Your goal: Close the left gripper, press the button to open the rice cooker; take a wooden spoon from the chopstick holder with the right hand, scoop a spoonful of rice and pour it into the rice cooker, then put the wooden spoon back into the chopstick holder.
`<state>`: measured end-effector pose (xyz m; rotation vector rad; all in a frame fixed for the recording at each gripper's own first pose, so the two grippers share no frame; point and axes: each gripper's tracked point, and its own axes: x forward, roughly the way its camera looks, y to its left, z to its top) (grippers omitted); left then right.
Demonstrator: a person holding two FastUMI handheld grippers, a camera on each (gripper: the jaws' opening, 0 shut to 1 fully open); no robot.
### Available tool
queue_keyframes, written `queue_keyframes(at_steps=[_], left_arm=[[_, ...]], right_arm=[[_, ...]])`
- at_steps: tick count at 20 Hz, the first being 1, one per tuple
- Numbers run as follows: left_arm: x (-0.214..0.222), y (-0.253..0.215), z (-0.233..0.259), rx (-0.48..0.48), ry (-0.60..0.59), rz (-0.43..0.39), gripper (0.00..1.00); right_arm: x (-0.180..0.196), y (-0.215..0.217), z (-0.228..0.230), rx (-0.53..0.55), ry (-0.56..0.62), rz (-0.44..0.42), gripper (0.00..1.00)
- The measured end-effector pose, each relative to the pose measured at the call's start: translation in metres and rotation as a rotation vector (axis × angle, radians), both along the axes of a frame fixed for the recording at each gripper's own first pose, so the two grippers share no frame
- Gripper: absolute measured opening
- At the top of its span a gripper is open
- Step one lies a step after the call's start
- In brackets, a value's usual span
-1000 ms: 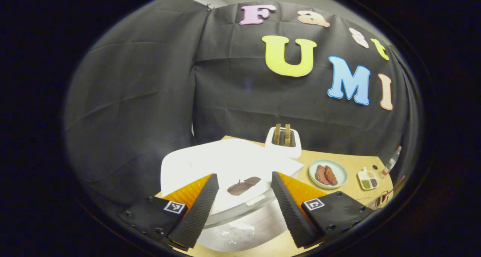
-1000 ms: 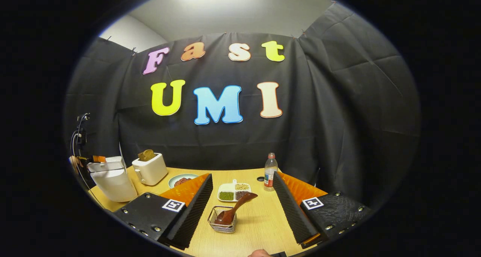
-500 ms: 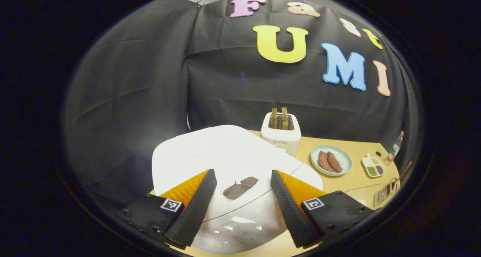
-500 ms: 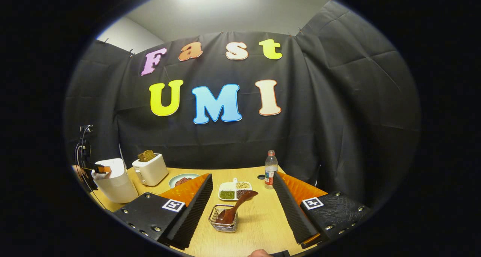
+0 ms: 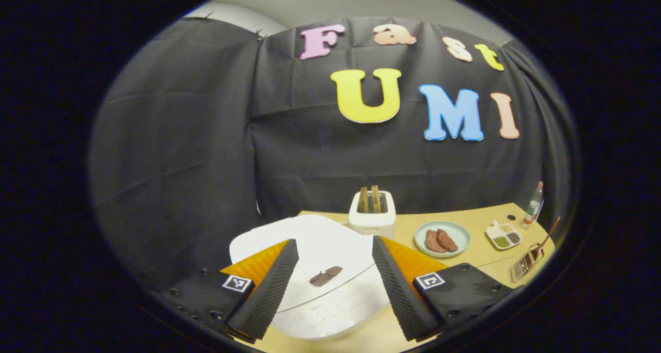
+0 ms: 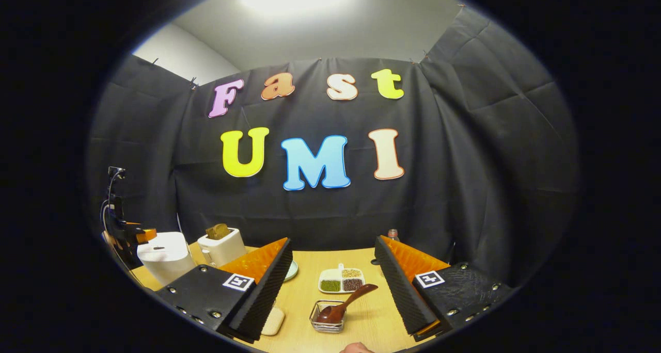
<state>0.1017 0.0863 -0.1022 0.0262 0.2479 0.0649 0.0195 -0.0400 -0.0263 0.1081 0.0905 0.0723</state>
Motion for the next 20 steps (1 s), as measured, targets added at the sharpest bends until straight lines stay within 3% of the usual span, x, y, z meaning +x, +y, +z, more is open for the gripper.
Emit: queue_keyframes(at_steps=[1, 5, 6, 7, 9, 12, 15, 20], left_arm=[[-0.009, -0.007, 0.019, -0.009, -0.035, -0.015, 0.95], [-0.048, -0.031, 0.072, -0.052, -0.124, -0.045, 0.99], [-0.058, -0.036, 0.083, -0.063, -0.149, -0.058, 0.95], [-0.068, -0.045, 0.093, -0.077, -0.171, -0.081, 1.0], [-0.087, -0.05, 0.106, -0.093, -0.215, -0.096, 0.95], [-0.107, -0.046, 0.117, -0.103, -0.268, -0.066, 1.0], [-0.124, -0.048, 0.132, -0.1, -0.327, -0.06, 0.95], [-0.131, -0.042, 0.13, -0.087, -0.326, -0.056, 1.0]], right_arm=[[0.0, 0.007, 0.009, 0.011, -0.016, 0.007, 0.98], [-0.003, 0.035, 0.033, 0.056, -0.07, 0.045, 0.98], [-0.006, 0.045, 0.04, 0.066, -0.095, 0.069, 0.98], [-0.007, 0.048, 0.041, 0.059, -0.112, 0.07, 0.98], [-0.01, 0.048, 0.04, 0.004, -0.133, 0.05, 0.97], [-0.018, 0.047, 0.035, -0.04, -0.159, 0.011, 0.98], [-0.021, 0.051, 0.034, -0.027, -0.159, 0.009, 0.98], [-0.02, 0.056, 0.038, -0.018, -0.155, 0.017, 0.98]])
